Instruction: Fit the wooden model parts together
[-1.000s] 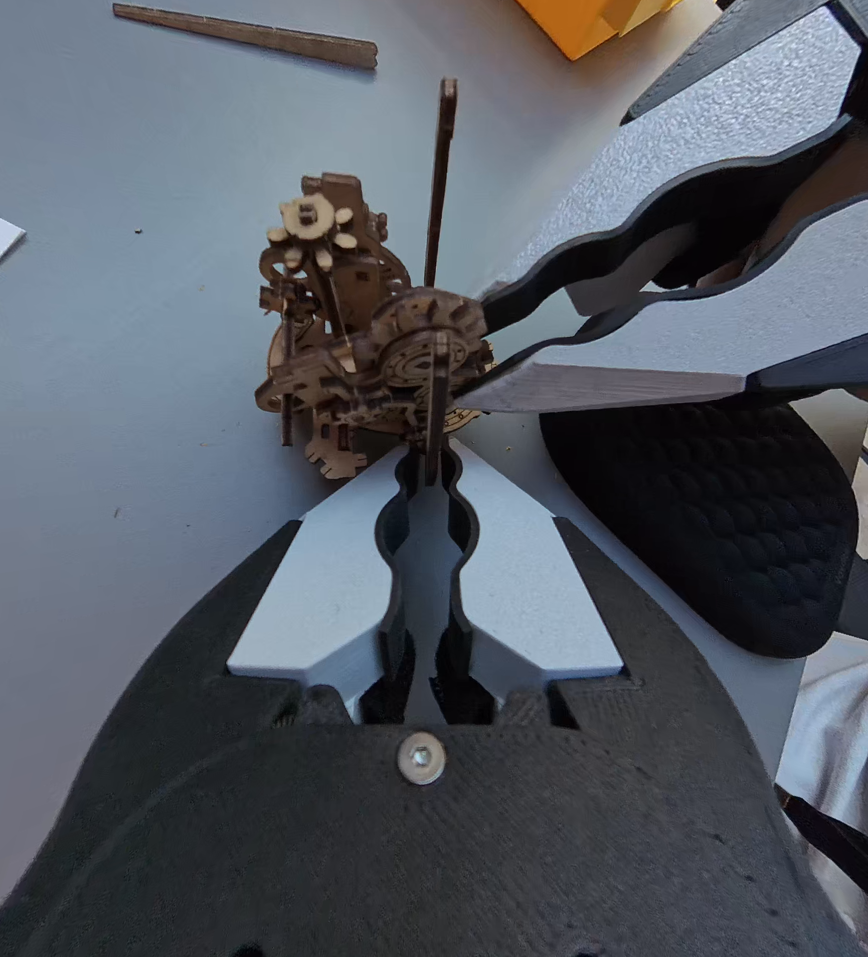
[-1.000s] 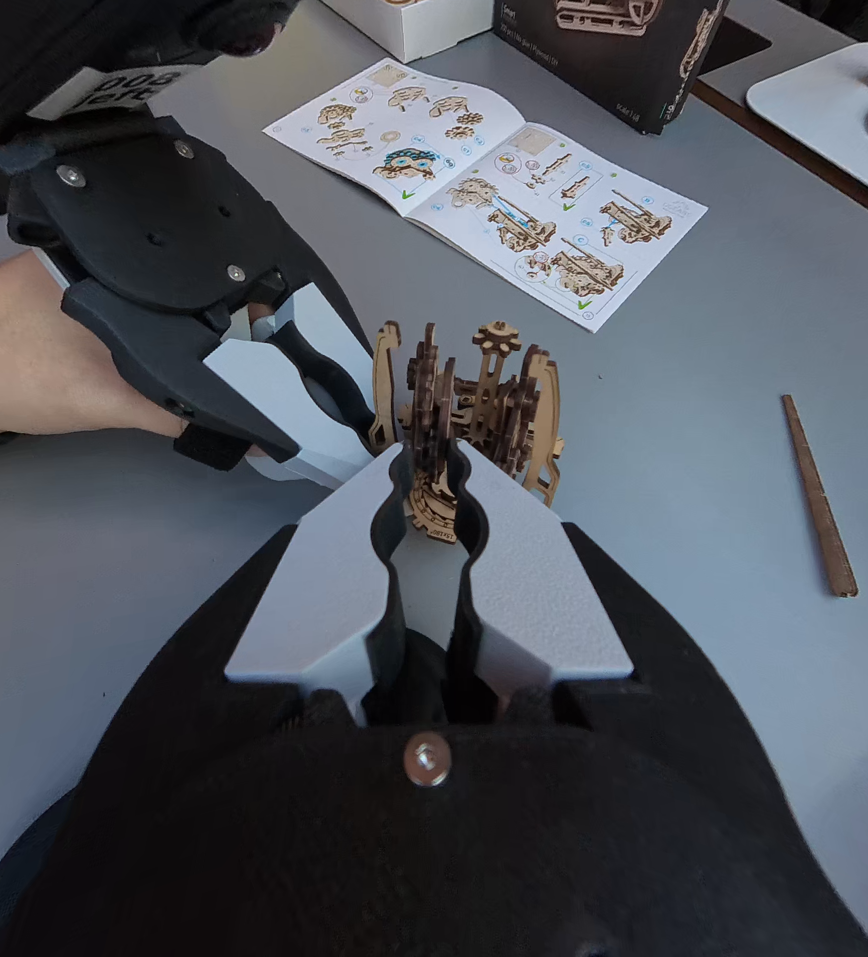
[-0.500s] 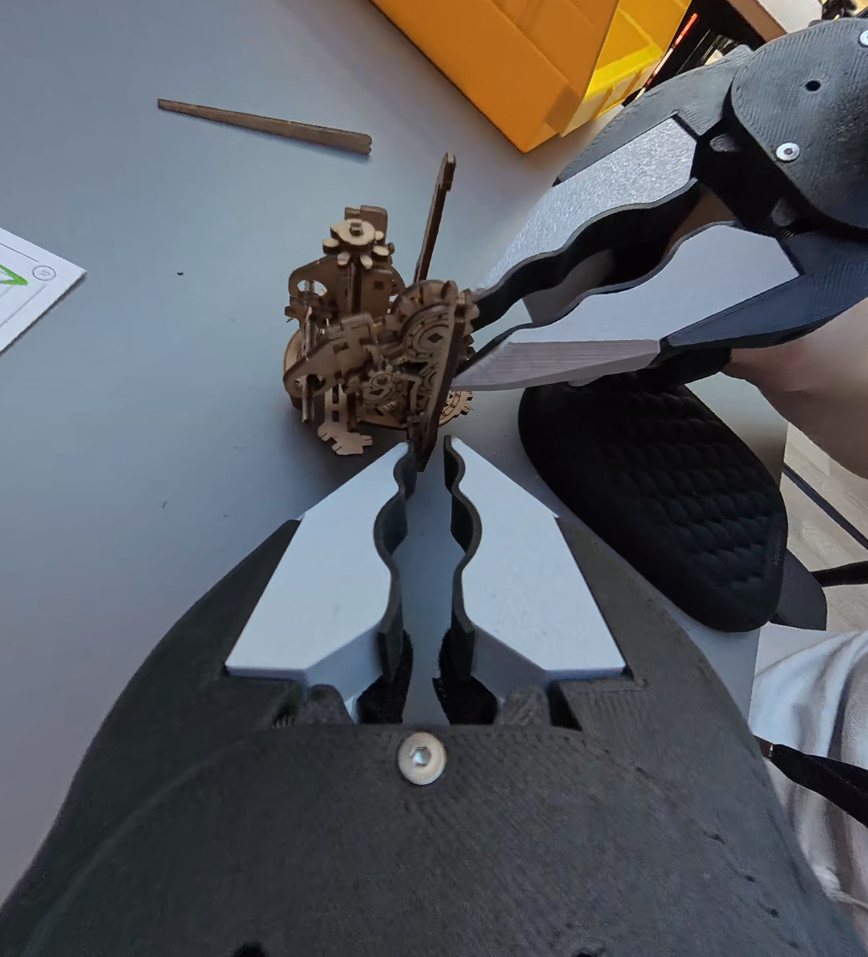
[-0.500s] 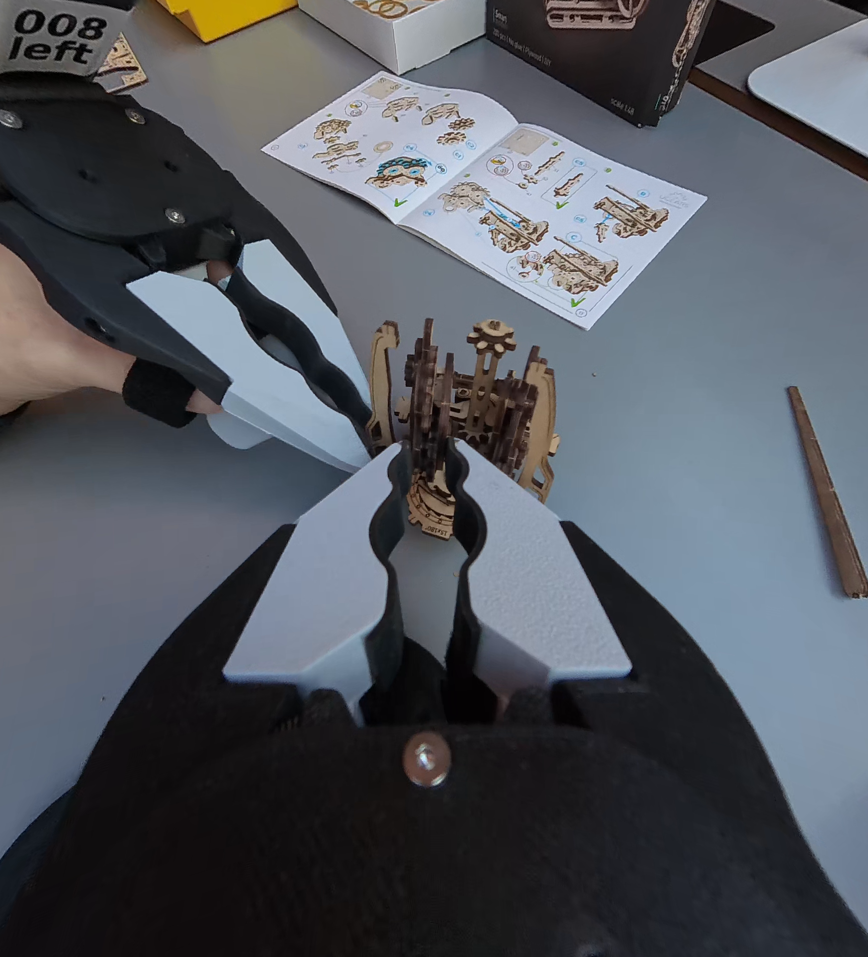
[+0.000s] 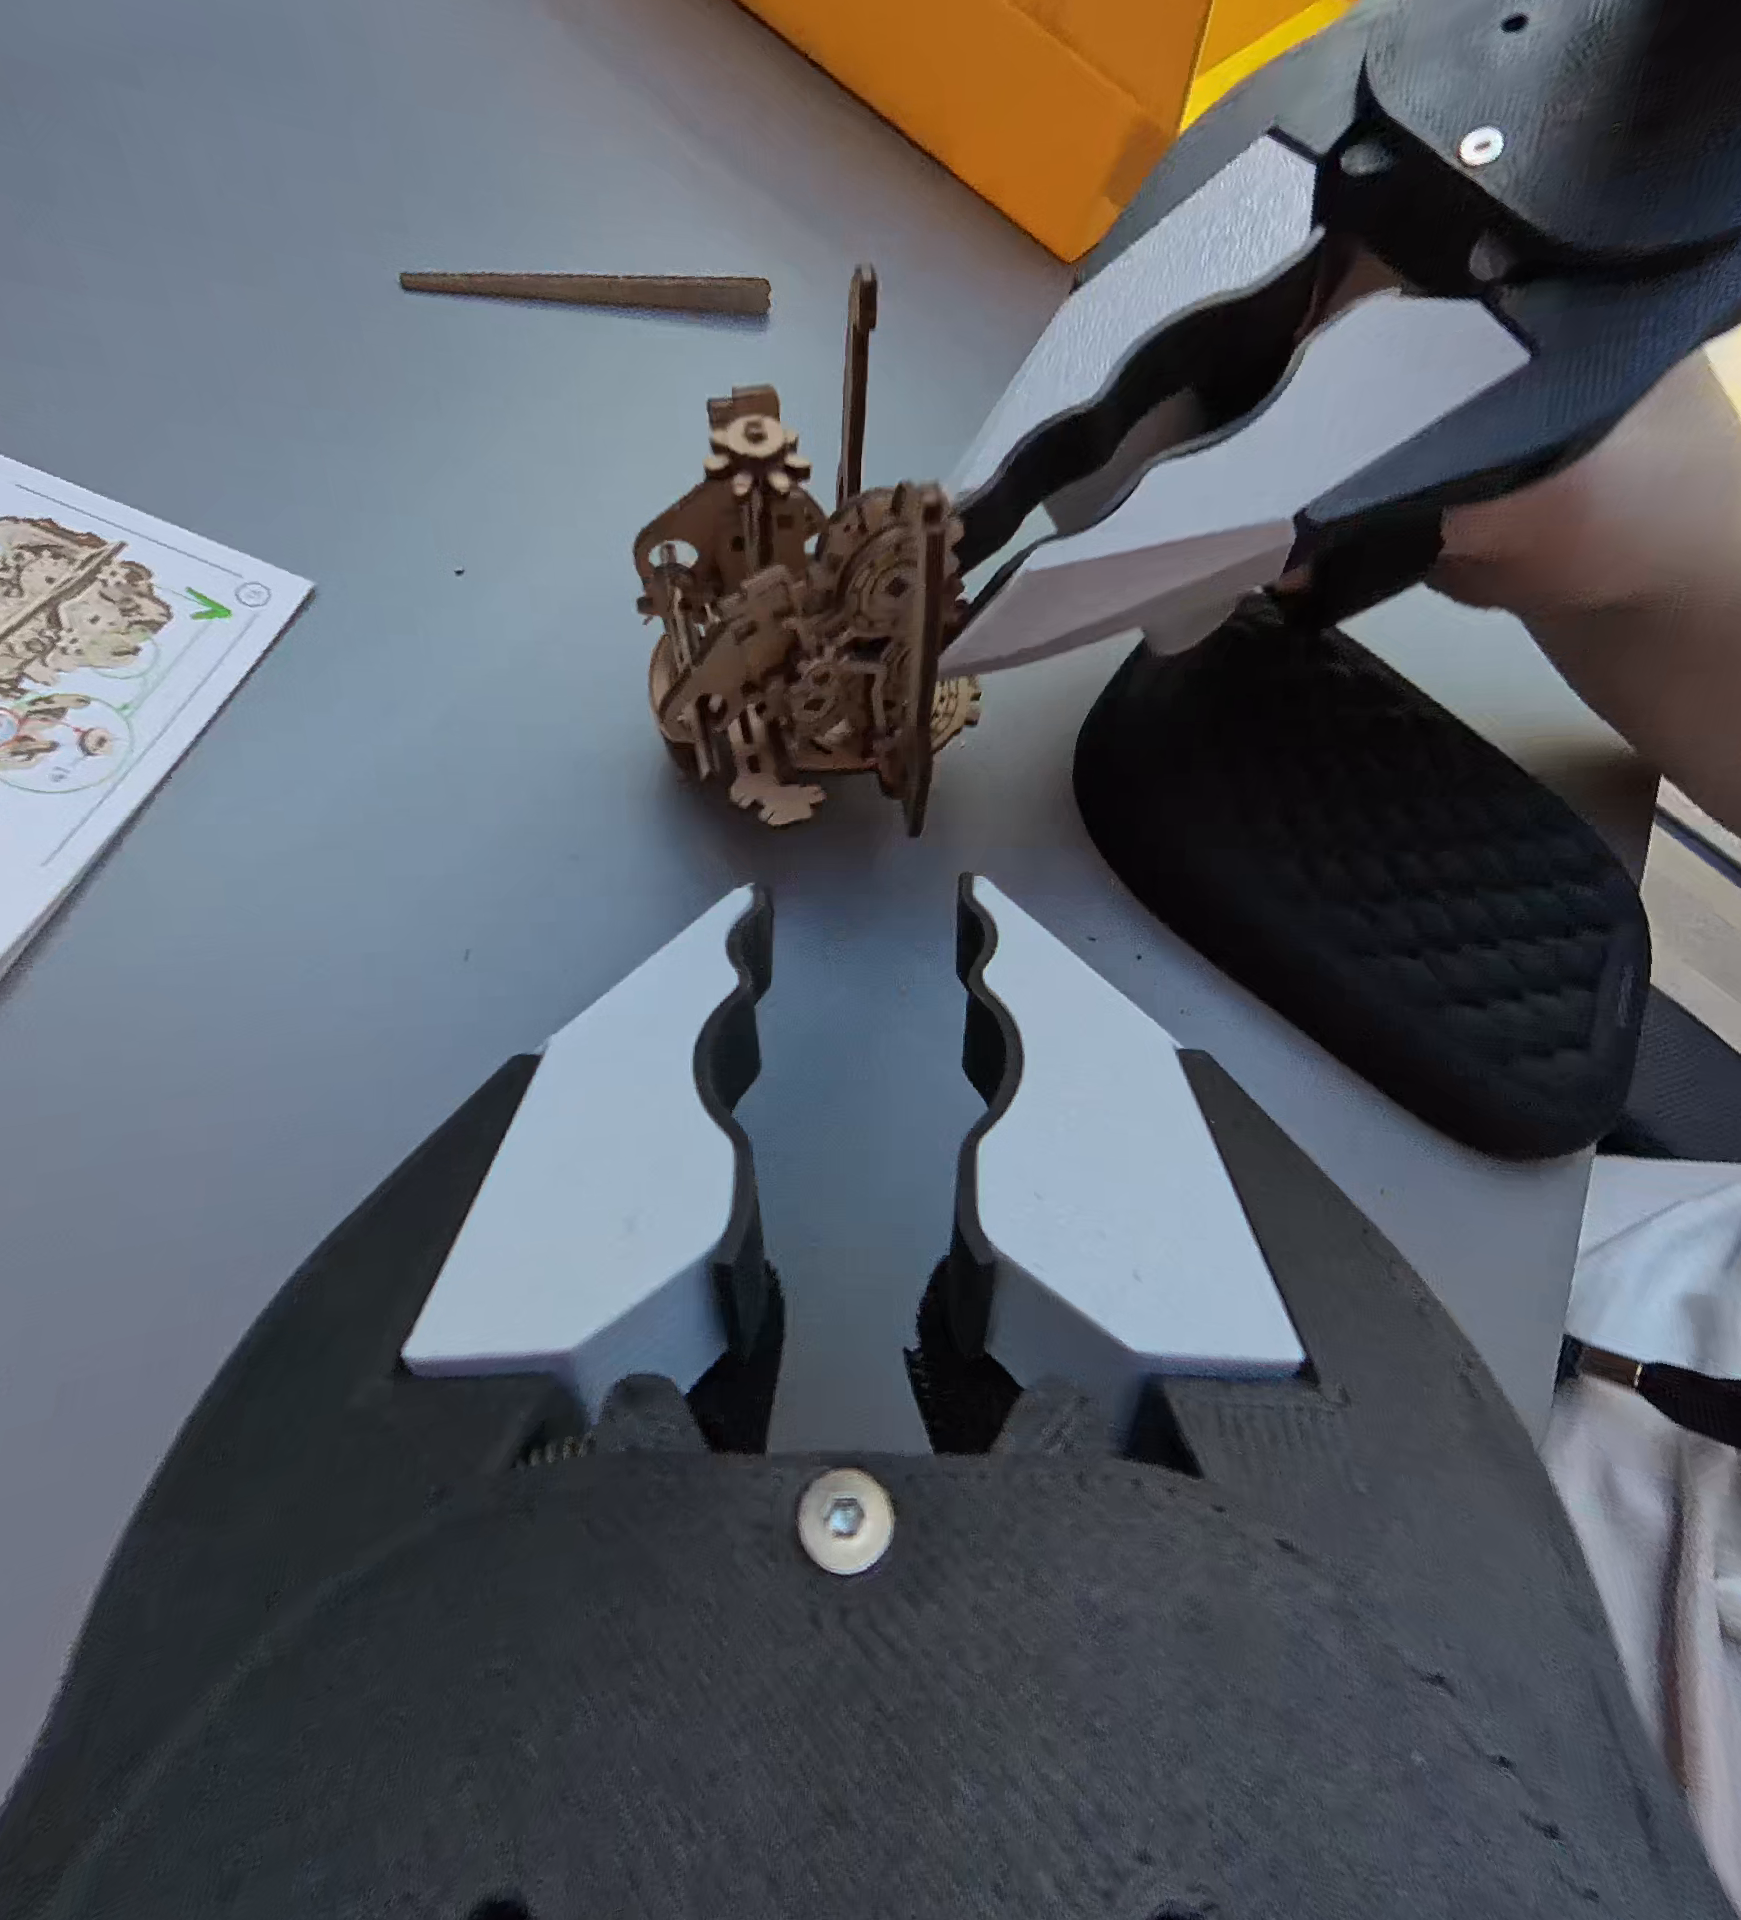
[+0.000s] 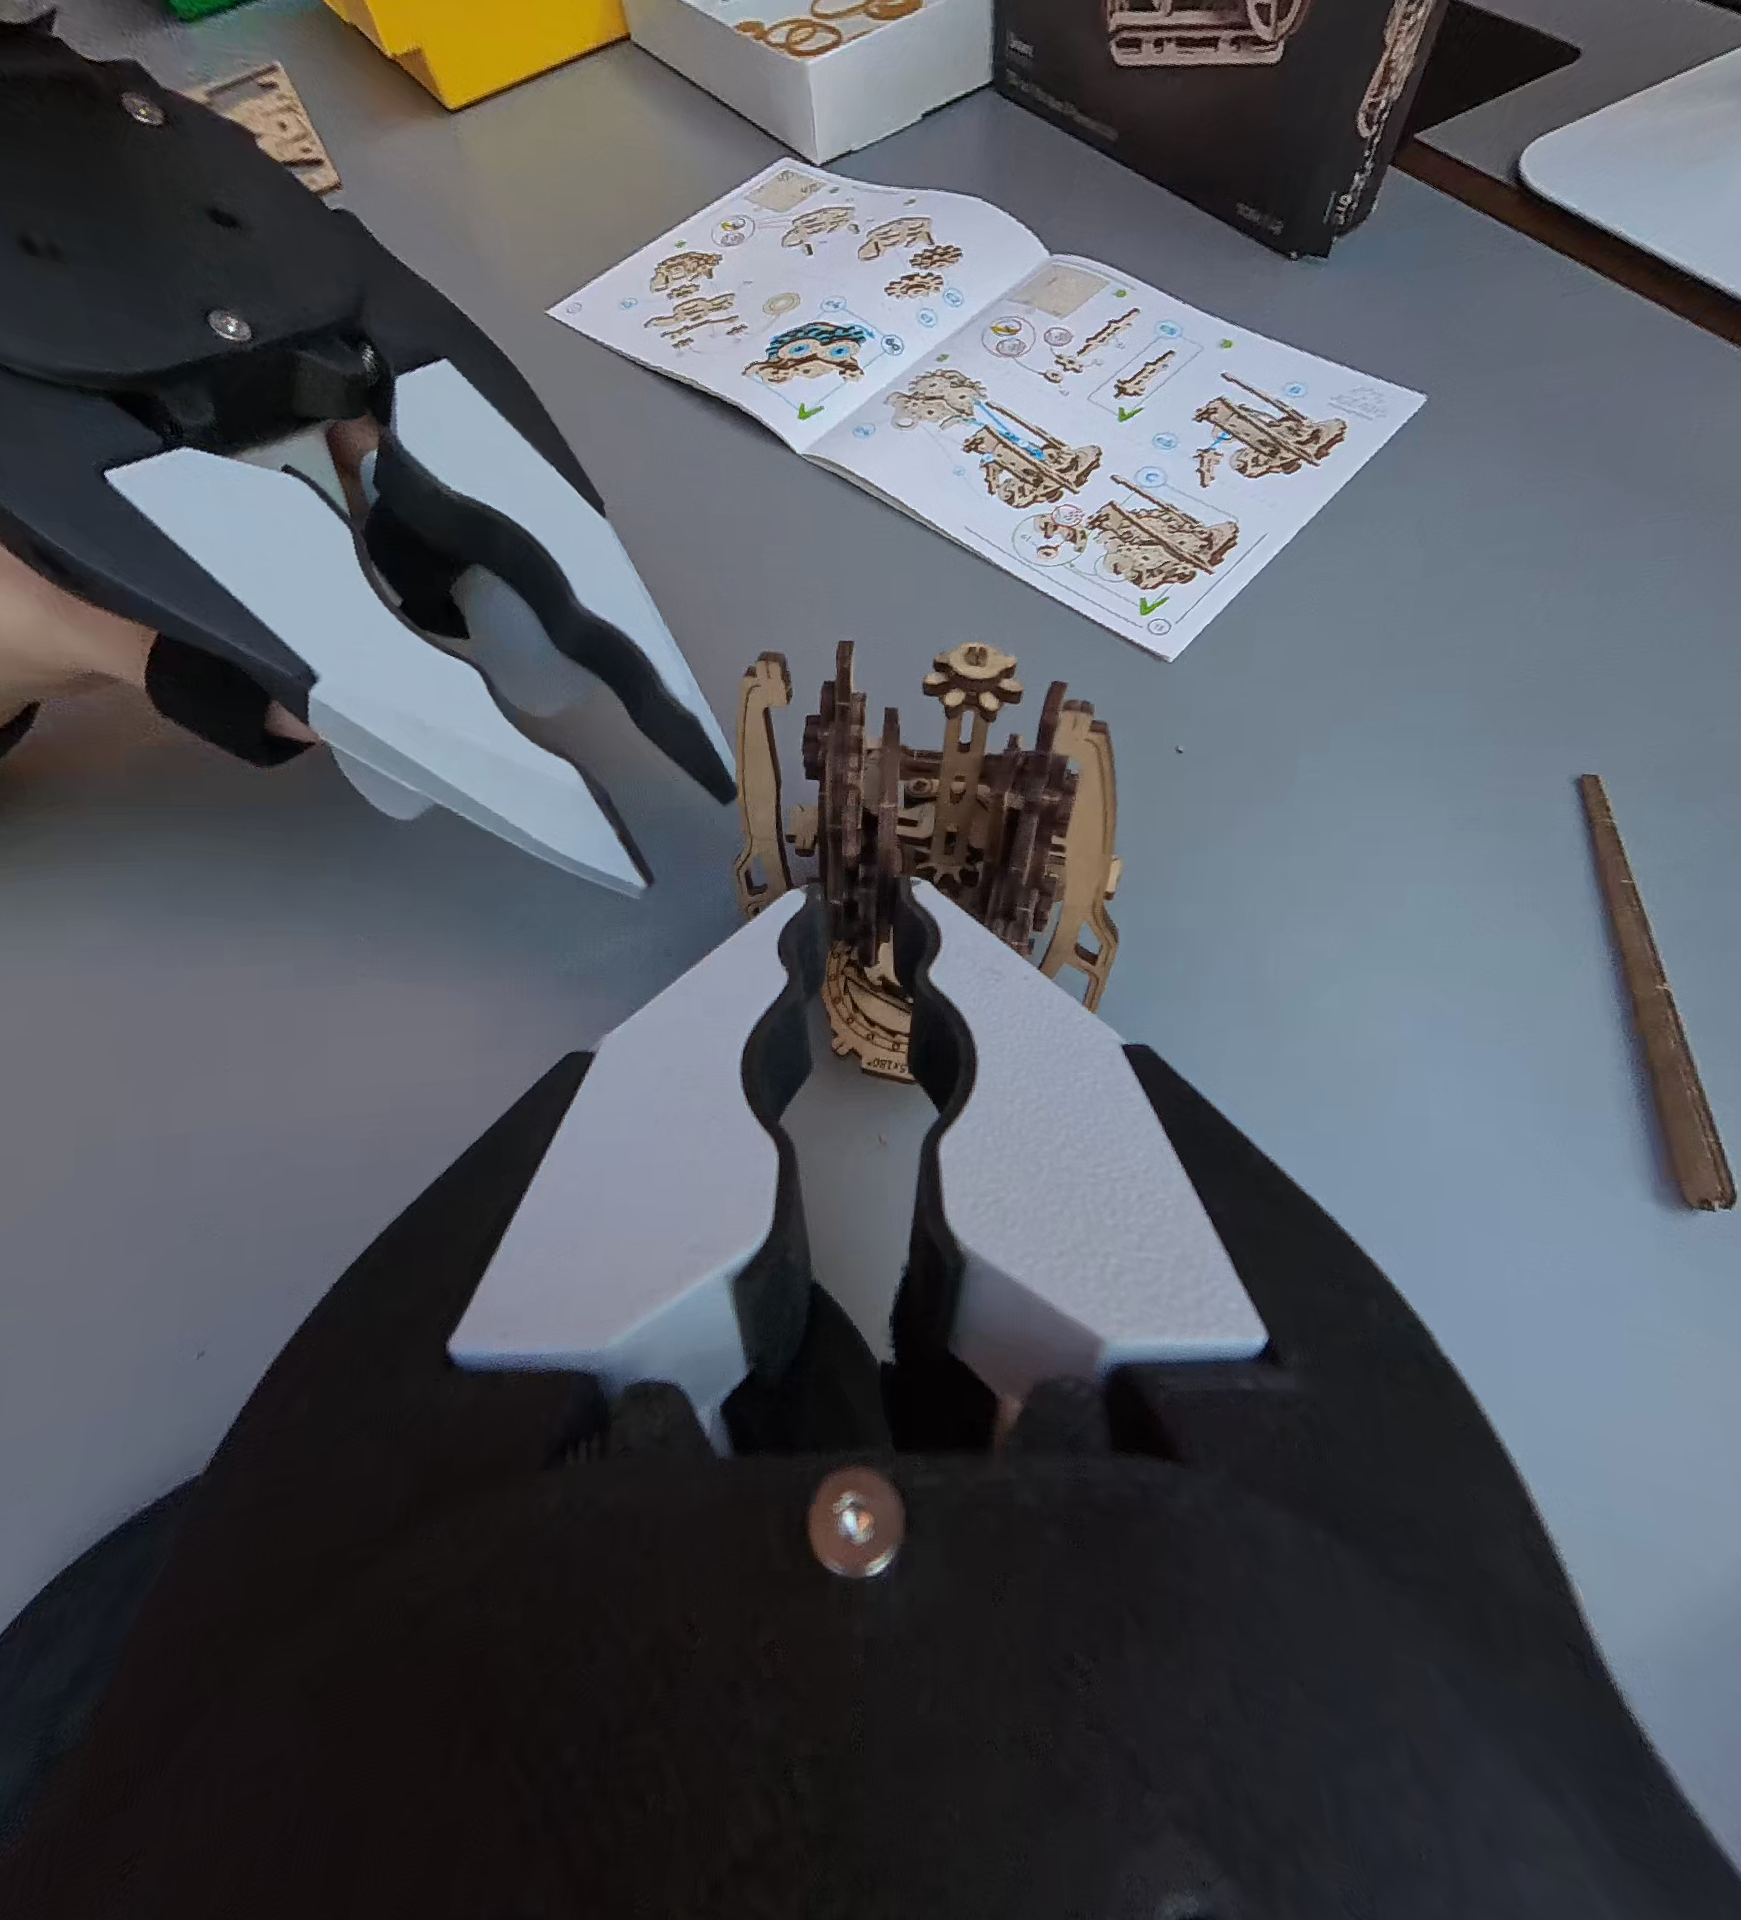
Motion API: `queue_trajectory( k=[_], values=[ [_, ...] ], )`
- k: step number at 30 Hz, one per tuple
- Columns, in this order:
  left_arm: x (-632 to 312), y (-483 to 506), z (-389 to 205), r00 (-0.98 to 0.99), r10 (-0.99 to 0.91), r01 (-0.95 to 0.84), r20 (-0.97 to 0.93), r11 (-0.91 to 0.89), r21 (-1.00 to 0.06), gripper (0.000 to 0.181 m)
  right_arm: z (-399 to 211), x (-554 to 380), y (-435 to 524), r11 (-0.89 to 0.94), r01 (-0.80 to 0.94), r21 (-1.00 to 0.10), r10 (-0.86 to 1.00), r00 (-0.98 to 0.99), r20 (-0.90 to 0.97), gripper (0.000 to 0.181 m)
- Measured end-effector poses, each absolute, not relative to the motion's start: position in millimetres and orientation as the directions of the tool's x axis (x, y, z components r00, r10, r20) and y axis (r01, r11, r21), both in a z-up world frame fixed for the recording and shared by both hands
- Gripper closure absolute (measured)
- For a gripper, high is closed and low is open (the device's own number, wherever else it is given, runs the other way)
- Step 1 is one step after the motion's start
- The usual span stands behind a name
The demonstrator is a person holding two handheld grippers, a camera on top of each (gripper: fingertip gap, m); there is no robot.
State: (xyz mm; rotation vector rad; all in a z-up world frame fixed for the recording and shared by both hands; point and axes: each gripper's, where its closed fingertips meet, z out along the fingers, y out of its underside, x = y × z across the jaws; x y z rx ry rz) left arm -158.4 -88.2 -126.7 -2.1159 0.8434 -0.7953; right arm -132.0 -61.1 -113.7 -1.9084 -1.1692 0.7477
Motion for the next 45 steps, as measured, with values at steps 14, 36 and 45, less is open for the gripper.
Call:
queue_trajectory(
  k=[14, 36, 45],
  values=[
    [-163.3, -77.0, -145.6, 0.329, -0.925, -0.503, 0.190, -0.342, -0.794, 0.154, -112.9, -119.0, -64.3, -0.467, 0.391, -0.793, 0.850, -0.051, -0.525, 0.169],
    [-135.5, -63.3, -149.1, 0.262, -0.894, -0.469, 0.364, -0.448, -0.761, 0.149, -115.1, -108.2, -59.1, -0.526, 0.401, -0.750, 0.798, -0.072, -0.598, 0.165],
    [-148.9, -55.8, -153.0, 0.365, -0.928, -0.549, 0.072, -0.278, -0.789, 0.147, -113.5, -108.8, -54.3, -0.658, 0.385, -0.647, 0.698, -0.008, -0.716, 0.170]
  ],
)
